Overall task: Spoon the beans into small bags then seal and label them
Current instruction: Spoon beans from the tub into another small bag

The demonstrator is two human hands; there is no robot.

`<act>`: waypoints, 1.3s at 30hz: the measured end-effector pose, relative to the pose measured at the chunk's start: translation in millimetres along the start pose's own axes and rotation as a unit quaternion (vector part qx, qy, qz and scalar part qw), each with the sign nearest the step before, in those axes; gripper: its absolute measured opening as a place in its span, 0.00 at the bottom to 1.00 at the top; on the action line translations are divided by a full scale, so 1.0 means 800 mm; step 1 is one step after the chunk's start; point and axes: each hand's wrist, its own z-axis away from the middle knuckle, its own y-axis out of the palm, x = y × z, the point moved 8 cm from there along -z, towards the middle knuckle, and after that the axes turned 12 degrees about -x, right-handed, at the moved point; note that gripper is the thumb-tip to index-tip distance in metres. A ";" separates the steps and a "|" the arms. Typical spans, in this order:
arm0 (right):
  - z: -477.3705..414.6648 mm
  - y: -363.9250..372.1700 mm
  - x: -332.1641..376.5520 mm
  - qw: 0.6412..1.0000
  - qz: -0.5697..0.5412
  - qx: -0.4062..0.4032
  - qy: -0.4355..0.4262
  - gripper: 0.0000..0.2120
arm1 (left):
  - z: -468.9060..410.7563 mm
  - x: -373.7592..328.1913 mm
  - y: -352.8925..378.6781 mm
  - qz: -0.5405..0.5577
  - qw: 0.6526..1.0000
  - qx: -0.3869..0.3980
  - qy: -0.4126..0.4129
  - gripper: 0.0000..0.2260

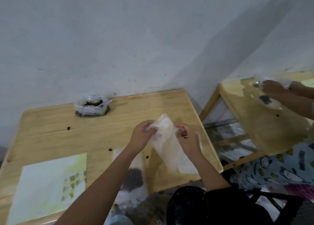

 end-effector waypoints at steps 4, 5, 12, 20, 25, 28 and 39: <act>0.000 0.048 0.046 0.999 0.033 0.000 -0.039 0.11 | -0.005 -0.009 -0.059 0.054 0.998 -0.016 -0.015 0.09; 0.000 0.059 0.062 0.998 0.033 -0.007 -0.054 0.11 | -0.006 -0.013 -0.074 0.072 0.997 -0.022 -0.018 0.08; 0.021 0.172 0.176 0.988 -0.122 0.094 0.001 0.06 | -0.016 -0.059 -0.172 0.101 0.994 -0.029 0.025 0.10; 0.037 0.255 0.286 0.951 -0.255 0.157 0.075 0.02 | -0.031 -0.119 -0.271 0.081 0.987 -0.042 0.130 0.10; 0.052 0.288 0.321 0.939 -0.281 0.180 0.082 0.06 | -0.047 -0.122 -0.317 0.075 0.984 -0.051 0.156 0.12; 0.062 0.304 0.328 0.942 -0.269 0.182 0.082 0.05 | -0.051 -0.115 -0.338 0.069 0.984 -0.070 0.149 0.13; 0.070 0.333 0.327 0.938 -0.275 0.183 0.100 0.03 | -0.061 -0.102 -0.361 0.085 0.980 -0.112 0.137 0.16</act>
